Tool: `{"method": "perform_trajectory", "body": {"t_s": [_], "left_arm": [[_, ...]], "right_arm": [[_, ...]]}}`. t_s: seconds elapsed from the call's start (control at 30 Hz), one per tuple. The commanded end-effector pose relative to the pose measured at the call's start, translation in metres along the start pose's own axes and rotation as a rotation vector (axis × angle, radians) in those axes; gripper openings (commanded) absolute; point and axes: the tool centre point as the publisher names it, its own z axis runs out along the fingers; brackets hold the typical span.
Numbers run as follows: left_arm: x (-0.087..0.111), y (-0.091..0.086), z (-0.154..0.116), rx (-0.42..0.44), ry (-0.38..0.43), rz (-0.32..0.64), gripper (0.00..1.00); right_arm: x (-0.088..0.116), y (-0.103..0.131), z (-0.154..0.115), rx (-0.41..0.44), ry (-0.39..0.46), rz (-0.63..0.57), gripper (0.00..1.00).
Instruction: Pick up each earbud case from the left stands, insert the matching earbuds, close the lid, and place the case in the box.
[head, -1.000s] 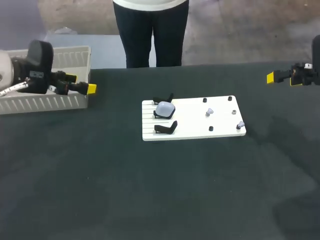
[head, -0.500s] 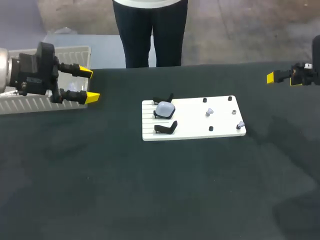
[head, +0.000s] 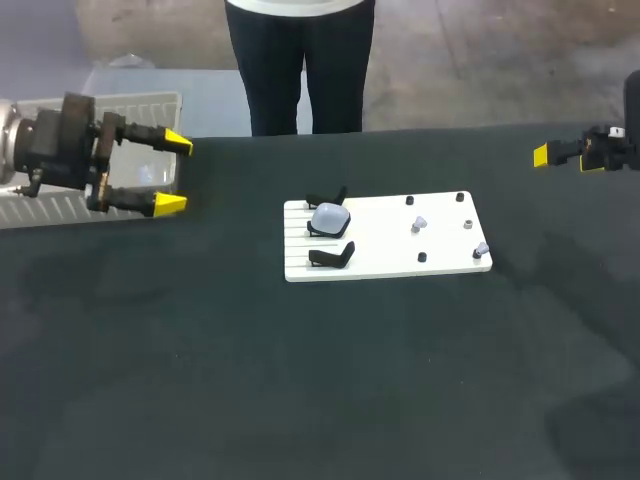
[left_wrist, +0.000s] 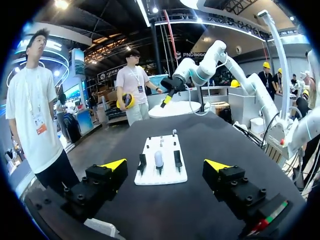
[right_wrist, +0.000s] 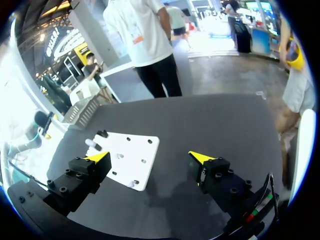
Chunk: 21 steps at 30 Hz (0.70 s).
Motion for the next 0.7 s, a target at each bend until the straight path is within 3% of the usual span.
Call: {"method": "perform_trajectory", "body": {"t_s": [0.03, 0.17, 0.47, 0.7], "left_arm": [[0.003, 0.000, 0.020, 0.002, 0.016, -0.031, 1.00], [0.007, -0.001, 0.035, -0.041, 0.037, -0.048, 1.00], [0.021, 0.009, 0.084, -0.002, 0.039, -0.045, 1.00], [0.029, 0.013, 0.122, -0.018, 0.035, -0.041, 1.00]], "right_arm": [[0.000, 0.001, 0.000, 0.006, 0.000, 0.001, 1.00], [0.000, 0.001, 0.000, 0.006, 0.000, 0.001, 1.00], [0.000, 0.001, 0.000, 0.006, 0.000, 0.001, 1.00], [0.000, 0.001, 0.000, 0.006, 0.000, 0.001, 1.00]]}}
